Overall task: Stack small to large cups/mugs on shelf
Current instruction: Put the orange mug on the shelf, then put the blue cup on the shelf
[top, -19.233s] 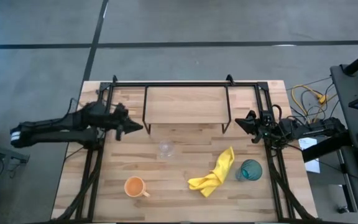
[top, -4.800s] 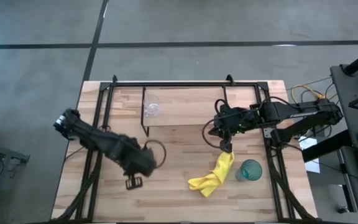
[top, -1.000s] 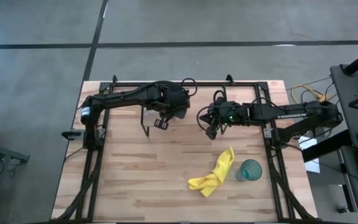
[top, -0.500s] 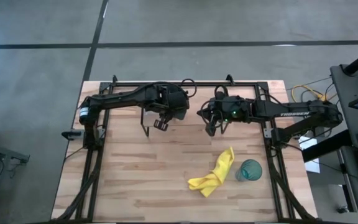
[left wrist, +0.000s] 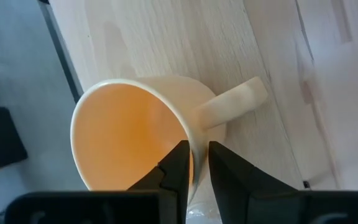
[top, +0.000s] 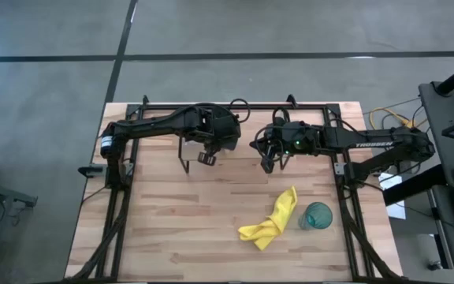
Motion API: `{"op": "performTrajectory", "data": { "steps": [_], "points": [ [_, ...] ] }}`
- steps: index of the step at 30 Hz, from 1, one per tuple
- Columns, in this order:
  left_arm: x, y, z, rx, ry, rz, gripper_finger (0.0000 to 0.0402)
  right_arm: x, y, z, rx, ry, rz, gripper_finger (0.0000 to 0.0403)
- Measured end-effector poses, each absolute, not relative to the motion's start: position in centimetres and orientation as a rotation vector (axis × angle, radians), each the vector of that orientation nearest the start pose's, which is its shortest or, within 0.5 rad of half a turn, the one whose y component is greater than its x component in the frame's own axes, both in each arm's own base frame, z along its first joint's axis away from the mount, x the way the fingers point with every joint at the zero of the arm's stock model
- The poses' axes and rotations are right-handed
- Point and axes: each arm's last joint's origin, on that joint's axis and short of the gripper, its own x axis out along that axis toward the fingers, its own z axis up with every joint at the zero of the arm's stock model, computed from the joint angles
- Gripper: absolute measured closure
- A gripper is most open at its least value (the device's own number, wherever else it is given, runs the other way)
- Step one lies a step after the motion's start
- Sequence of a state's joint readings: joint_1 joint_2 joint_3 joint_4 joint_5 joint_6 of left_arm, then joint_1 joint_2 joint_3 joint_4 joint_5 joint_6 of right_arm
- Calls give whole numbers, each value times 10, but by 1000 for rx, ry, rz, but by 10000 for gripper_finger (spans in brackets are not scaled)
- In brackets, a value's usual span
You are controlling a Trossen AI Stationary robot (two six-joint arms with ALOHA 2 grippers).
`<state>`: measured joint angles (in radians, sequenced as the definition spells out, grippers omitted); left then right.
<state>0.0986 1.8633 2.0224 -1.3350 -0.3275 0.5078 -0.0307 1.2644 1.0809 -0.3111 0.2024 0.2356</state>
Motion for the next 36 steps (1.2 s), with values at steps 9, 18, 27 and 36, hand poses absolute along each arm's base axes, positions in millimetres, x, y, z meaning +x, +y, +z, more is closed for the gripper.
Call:
{"op": "performTrajectory", "data": {
  "steps": [9, 18, 27, 36],
  "points": [
    [363, 41, 368, 490, 1235, 130, 356, 276, -14, 323, 186, 472, -286, 390],
    [362, 43, 371, 519, 1233, 169, 356, 276, -14, 323, 184, 473, -285, 390],
    [362, 44, 367, 539, 1249, 156, 355, 276, -14, 323, 183, 473, -285, 390],
    [362, 46, 370, 609, 1259, 275, 355, 276, -14, 323, 186, 473, -285, 390]
  ]
}}
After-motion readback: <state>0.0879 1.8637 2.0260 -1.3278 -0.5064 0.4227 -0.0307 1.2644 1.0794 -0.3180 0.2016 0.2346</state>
